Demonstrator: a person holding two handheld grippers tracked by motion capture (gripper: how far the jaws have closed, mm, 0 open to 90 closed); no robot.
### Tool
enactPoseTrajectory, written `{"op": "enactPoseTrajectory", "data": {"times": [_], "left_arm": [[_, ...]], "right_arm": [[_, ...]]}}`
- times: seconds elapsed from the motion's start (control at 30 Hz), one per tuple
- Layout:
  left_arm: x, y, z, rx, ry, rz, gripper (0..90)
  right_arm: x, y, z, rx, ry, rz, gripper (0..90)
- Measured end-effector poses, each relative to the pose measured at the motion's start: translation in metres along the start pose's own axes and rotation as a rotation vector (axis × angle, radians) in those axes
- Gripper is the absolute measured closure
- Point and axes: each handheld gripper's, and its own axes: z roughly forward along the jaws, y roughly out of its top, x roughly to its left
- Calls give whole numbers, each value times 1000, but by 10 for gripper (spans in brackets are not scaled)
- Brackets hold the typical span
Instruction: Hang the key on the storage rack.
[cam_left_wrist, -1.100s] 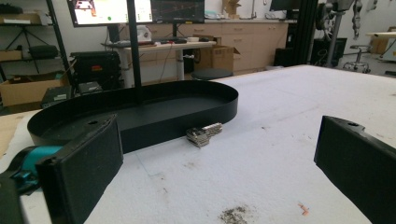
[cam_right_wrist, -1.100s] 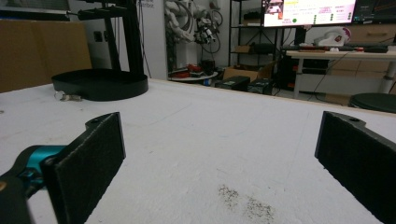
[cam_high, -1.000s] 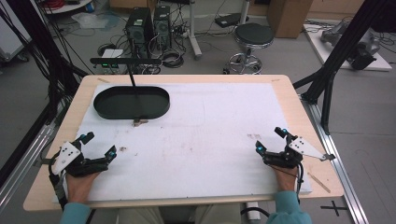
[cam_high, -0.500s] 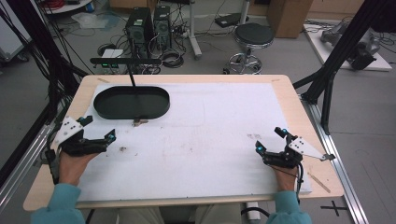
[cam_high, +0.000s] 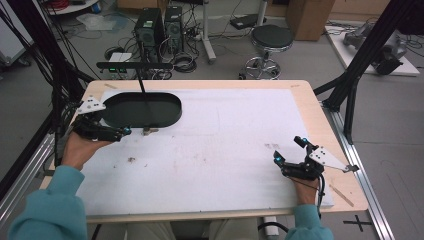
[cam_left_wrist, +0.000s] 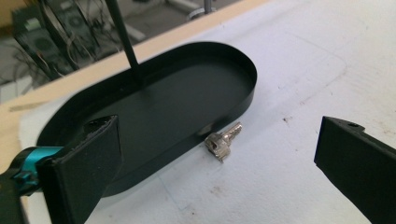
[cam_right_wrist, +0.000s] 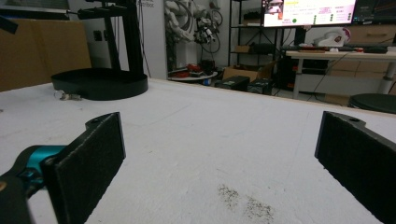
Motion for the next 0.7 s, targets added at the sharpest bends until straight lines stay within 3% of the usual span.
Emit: {"op": "enactPoseTrajectory", "data": {"times": [0.17,0.53,0.7], "left_arm": [[1,14,16,105,6,-12,17],[0,29,42,252,-2,-39,17],[1,29,54,325,29,-80,17]], "right_arm": [[0,0,0,0,-1,-7,8],[0,0,0,0,4,-2,8],[0,0,0,1,3,0,8]]}}
